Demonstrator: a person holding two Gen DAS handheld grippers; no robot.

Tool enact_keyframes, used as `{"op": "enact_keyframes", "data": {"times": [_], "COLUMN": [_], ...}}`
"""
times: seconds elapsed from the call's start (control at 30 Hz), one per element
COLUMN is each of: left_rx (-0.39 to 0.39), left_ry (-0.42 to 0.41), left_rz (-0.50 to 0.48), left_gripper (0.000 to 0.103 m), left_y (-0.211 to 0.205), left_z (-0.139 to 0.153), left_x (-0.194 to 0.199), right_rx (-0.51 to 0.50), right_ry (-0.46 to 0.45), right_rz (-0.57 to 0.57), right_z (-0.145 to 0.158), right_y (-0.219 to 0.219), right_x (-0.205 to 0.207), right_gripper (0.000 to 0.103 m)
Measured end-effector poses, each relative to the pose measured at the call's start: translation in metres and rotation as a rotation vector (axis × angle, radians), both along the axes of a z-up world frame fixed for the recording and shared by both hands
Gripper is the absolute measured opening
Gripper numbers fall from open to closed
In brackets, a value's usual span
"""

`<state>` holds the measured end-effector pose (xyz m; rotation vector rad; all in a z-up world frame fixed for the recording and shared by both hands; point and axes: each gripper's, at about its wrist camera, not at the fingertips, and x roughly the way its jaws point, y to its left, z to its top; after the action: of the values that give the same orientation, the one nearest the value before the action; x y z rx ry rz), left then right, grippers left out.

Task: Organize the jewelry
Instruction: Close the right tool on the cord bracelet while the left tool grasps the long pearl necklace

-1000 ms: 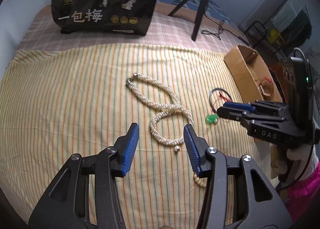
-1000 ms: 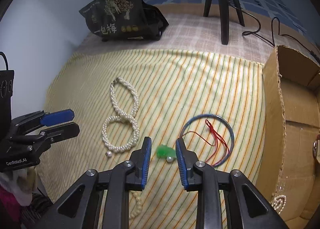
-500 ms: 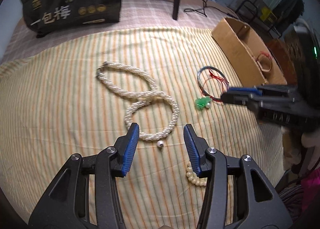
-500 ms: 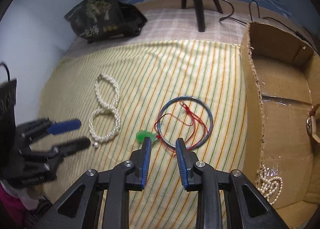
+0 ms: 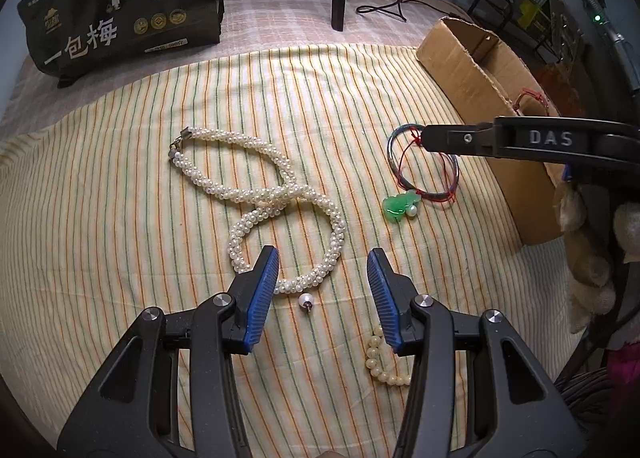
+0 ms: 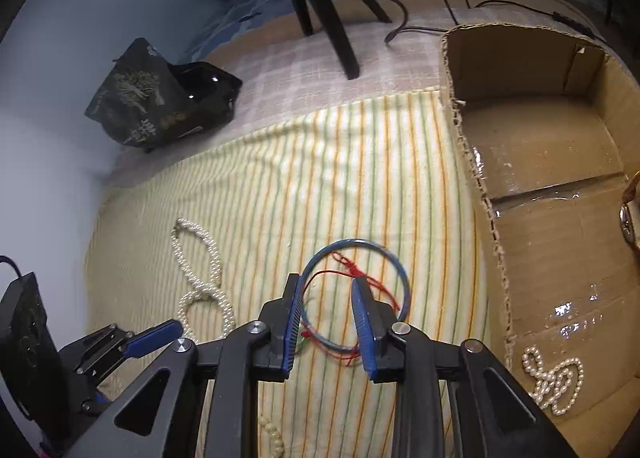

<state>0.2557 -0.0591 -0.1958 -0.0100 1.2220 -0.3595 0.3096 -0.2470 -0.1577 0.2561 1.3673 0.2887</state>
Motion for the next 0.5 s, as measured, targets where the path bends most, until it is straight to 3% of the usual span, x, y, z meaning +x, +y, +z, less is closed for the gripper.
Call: {"op": "enact_keyframes", "data": {"times": [0.07, 0.1, 0.33, 0.5], "left_rx": [0.002, 0.000, -0.003, 0.011], "left_ry": [-0.001, 0.000, 0.004, -0.001], "left_rz": [0.004, 0.007, 0.003, -0.015], "left_gripper": [0.047, 0.047, 0.046, 0.046], "left_y": [0.002, 0.003, 0.004, 0.000], "left_z": [-0.001, -0.001, -0.004, -0.007], "left_x": [0.001, 0.002, 0.002, 0.000], "right_rx": [-0.048, -0.053, -0.096, -0.217], "right_ry": [-0.010, -0.009, -0.021, -0.051], "right_rz": [0.008, 0.003, 0.012, 0.060], "right_z": [0.000, -0.001, -0.010, -0.017], "right_y": [-0.001, -0.002, 0.009, 0.023], "right_x": [-0.001, 0.000, 0.006, 0.010], "right_gripper": [0.026, 0.021, 0.022, 0.025]}}
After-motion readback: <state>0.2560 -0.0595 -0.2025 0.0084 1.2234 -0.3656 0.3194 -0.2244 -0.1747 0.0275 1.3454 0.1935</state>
